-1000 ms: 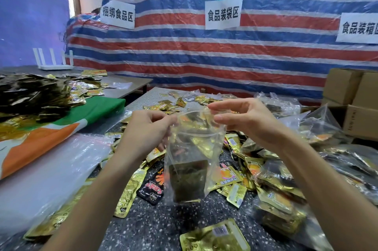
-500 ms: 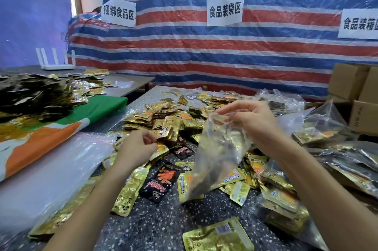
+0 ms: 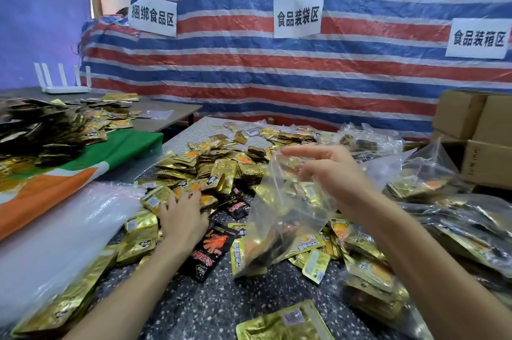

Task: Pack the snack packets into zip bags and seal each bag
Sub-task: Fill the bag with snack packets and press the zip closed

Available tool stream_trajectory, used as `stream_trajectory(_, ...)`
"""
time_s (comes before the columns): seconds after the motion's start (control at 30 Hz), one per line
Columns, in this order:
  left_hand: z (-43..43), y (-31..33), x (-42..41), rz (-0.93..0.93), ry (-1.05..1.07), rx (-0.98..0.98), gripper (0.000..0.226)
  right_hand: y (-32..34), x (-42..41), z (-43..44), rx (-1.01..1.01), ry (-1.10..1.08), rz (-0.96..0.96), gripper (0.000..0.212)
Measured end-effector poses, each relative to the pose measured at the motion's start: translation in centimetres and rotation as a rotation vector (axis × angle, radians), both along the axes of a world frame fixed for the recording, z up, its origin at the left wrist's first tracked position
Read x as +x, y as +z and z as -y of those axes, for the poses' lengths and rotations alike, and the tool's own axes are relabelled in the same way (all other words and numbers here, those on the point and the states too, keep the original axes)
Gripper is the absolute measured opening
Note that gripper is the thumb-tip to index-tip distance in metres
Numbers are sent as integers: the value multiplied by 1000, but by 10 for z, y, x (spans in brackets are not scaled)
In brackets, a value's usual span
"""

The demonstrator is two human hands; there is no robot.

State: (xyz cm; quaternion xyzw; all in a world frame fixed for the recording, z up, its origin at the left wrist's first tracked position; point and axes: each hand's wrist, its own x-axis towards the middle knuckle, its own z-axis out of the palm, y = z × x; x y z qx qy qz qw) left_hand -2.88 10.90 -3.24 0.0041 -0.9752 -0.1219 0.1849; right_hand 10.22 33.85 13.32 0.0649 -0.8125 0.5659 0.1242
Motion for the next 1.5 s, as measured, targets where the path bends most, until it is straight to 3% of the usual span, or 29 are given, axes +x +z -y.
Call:
stream_trajectory(0.13,10,10,2,-44,7,192,35,-2,1,3,3,9,5,59)
stream_trajectory(0.27,14,31,11,-61,-87,359,37,-7,-3,8,28,-94,-23,47)
stream_trajectory(0.33,13,49,19,-34,-204,525,33,-8,-5,10,87,-135,-14,50)
stream_trajectory(0.43,15,79,35,-27,-352,837,11,-6,0,14,188,-134,8,54)
stream_trajectory(0.6,16,129,77,-3,-500,1314,8,3,10,16,239,-71,68,68)
stream_trajectory(0.77,11,171,118,-89,-680,1456,9,9,17,24,259,-29,87,63)
stream_trajectory(0.9,1,184,139,-151,-792,1319,8,10,16,25,239,6,84,60)
stream_trajectory(1.03,-10,175,137,-215,-734,798,4,13,16,29,170,-2,102,58)
stream_trajectory(1.1,-12,168,134,-179,-735,656,3,13,16,29,146,-5,113,64)
stream_trajectory(1.23,-12,159,126,-117,-702,464,17,13,15,26,199,-17,107,70)
stream_trajectory(1.37,-17,156,126,-55,-590,266,77,15,15,27,168,1,105,67)
stream_trajectory(1.43,-18,152,129,-103,-569,268,84,13,14,27,156,4,88,62)
stream_trajectory(1.5,-11,150,128,-132,-571,241,77,12,13,24,129,13,83,55)
